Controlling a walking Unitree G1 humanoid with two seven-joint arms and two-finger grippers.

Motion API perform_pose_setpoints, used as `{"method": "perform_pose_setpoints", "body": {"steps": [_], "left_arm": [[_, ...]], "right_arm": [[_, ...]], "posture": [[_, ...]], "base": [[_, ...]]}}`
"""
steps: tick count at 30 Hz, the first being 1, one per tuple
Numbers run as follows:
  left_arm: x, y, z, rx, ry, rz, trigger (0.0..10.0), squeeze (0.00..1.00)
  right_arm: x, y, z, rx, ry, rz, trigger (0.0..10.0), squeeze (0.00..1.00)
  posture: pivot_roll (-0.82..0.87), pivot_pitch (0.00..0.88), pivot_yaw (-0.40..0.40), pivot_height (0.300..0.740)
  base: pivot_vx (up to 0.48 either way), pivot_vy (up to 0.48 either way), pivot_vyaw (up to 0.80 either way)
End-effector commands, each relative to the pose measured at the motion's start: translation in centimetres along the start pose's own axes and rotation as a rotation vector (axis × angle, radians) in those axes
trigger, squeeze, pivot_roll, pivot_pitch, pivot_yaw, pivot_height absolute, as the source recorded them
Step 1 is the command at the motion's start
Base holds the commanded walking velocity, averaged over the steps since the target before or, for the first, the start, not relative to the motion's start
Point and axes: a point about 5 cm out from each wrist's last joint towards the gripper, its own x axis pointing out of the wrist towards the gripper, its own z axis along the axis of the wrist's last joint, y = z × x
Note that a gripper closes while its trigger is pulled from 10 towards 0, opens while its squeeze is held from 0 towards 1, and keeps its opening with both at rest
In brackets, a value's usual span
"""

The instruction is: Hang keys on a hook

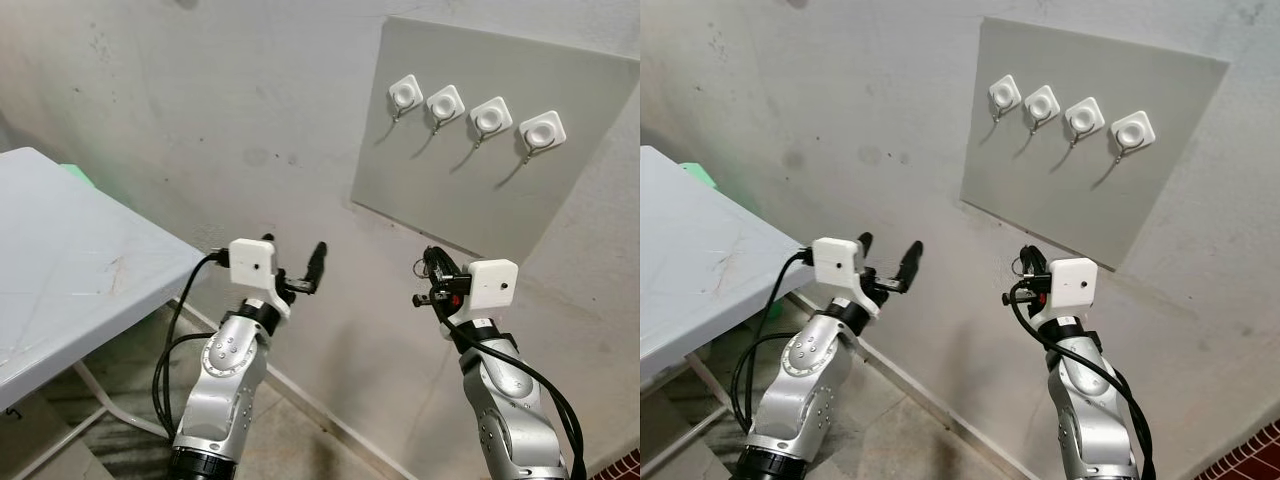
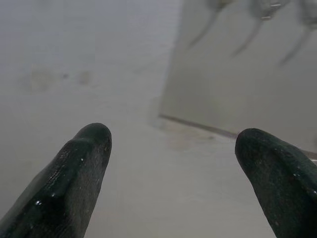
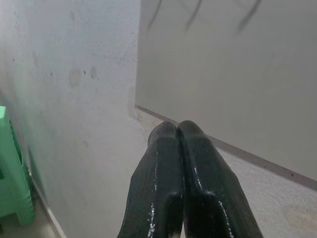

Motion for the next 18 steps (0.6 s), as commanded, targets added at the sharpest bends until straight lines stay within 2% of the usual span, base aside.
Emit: {"method": "perform_pose_setpoints", "body": {"steps": [1,4,10,14,18], "left_arm": [[0.2,-1.3,0.5,0.013,-0.006,-0.081,10.0,0.0],[0.3,-2.1,0.7,0.006,-0.007,-0.136,10.0,0.0],[0.6,-3.8,1.3,0.023,-0.017,-0.245,10.0,0.0],[0.7,-4.3,1.8,0.027,-0.026,-0.287,10.0,0.0],[1.0,-4.6,2.4,0.033,-0.041,-0.32,10.0,0.0]], "right_arm": [[0.1,-0.1,0.6,-0.01,-0.026,0.003,10.0,0.0],[0.3,-0.3,0.8,-0.024,-0.04,-0.014,10.0,0.0],[1.2,-2.7,1.4,-0.055,-0.057,-0.176,10.0,0.0],[2.0,-3.6,1.8,-0.074,-0.069,-0.215,10.0,0.0],[3.0,-4.4,3.2,-0.081,-0.123,-0.229,10.0,0.0]], "posture": [[0.02,0.0,-0.072,0.74],[0.02,0.0,-0.072,0.74],[0.02,0.0,-0.071,0.74],[0.02,0.0,-0.066,0.74],[0.01,0.007,-0.062,0.74]], "base": [[0.0,0.0,0.0],[0.0,0.0,0.0],[0.0,0.0,0.0],[0.0,0.0,0.0],[0.0,0.0,0.0]]}}
